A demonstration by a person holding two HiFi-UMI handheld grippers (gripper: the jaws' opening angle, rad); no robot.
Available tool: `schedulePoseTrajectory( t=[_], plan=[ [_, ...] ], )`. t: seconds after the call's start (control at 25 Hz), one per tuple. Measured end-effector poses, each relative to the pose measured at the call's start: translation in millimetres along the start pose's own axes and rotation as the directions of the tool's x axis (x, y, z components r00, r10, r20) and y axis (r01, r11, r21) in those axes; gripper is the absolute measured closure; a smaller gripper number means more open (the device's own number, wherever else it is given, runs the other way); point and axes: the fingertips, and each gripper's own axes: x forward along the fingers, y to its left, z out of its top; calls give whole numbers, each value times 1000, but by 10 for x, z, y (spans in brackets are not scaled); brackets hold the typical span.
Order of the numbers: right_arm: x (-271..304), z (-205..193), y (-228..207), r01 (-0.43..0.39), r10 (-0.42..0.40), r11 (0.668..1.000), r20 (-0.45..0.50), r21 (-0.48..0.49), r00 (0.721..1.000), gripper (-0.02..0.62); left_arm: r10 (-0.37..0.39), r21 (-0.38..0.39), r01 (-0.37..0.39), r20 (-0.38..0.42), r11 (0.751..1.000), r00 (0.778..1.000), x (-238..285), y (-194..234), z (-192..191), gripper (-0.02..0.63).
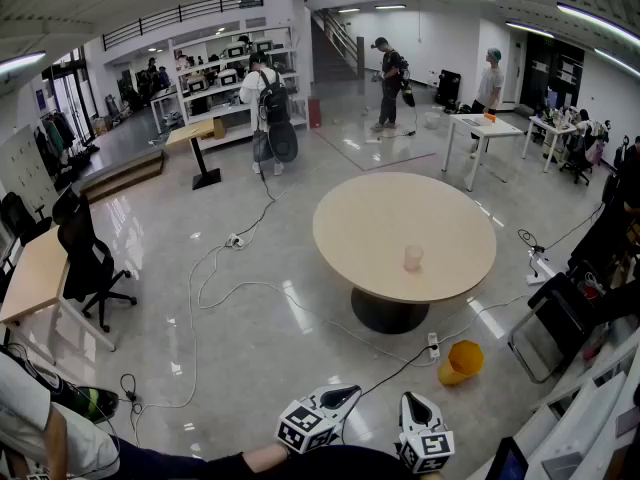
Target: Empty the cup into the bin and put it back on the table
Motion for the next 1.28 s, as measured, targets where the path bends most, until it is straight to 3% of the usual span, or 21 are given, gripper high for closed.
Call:
schedulePoseTrajectory(
  t=[0.36,0.76,1.04,1.28],
  plan=[
    [-244,-13,-313,3,-4,1000,42,20,999,578,-34,41,34,3,999,999,231,-323,-80,581],
    [-563,-421,-779,-12,13,994,-4,107,1000,577,-27,-19,27,-16,999,1000,516,-742,-316,580],
    [-397,-626,-823,-52,63,988,-72,143,995,577,4,-98,-6,-17,995,1000,545,-658,-405,581],
    [-27,-610,-882,-36,50,989,-87,146,995,577,-15,-89,15,6,996,1000,681,-326,-294,581]
  ],
)
